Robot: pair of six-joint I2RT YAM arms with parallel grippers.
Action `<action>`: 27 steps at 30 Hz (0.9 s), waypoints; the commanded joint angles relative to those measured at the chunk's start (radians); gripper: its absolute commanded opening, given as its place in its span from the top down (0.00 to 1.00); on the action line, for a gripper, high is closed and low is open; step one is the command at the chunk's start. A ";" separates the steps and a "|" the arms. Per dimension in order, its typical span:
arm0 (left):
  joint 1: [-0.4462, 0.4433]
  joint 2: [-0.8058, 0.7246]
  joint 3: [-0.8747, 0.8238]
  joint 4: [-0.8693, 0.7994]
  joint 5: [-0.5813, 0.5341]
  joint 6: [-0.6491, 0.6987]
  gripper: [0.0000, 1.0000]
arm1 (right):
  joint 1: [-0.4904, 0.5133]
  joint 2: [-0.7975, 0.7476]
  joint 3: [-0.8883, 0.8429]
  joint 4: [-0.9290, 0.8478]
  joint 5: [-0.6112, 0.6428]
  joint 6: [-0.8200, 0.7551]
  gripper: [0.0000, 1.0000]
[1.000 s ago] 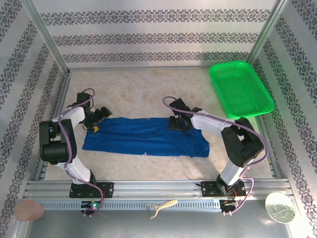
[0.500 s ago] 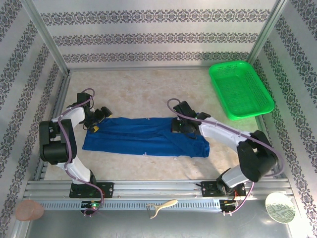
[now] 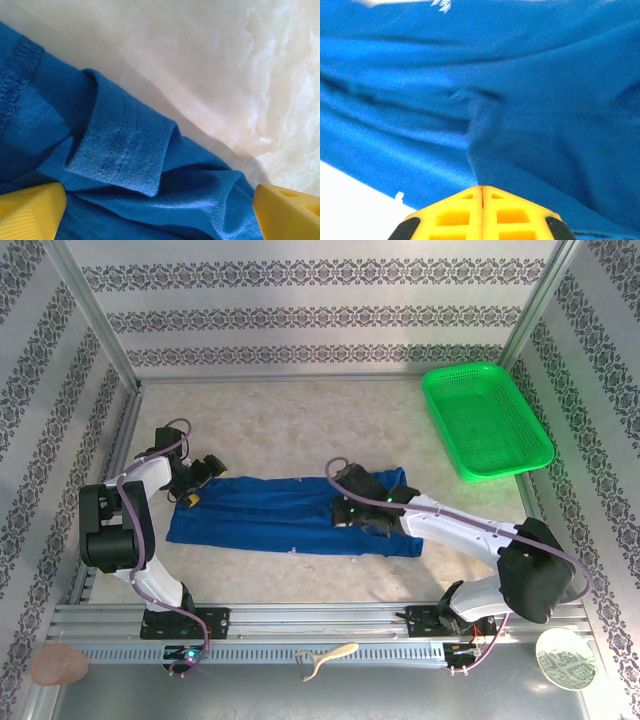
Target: Fold the inside-out t-shirt
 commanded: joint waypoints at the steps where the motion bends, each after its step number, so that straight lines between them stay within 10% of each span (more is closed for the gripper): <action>1: -0.002 -0.020 -0.010 0.003 0.000 -0.007 0.03 | 0.082 -0.031 -0.036 -0.005 0.020 0.085 1.00; 3: -0.002 -0.028 0.003 -0.010 0.008 -0.004 0.03 | 0.124 -0.036 -0.058 -0.001 0.012 0.113 1.00; 5: -0.004 -0.039 0.024 -0.031 0.016 0.007 0.02 | 0.123 -0.057 -0.072 -0.035 0.018 0.103 0.57; 7: -0.002 -0.052 0.050 -0.065 0.021 0.023 0.02 | 0.049 -0.136 -0.110 -0.069 0.062 0.095 0.38; 16: -0.003 -0.016 0.098 -0.152 -0.012 0.081 0.01 | -0.539 -0.219 -0.194 -0.065 -0.094 -0.030 0.16; 27: -0.002 0.050 0.072 -0.142 -0.061 0.097 0.00 | -0.585 0.049 -0.199 0.043 -0.115 -0.050 0.11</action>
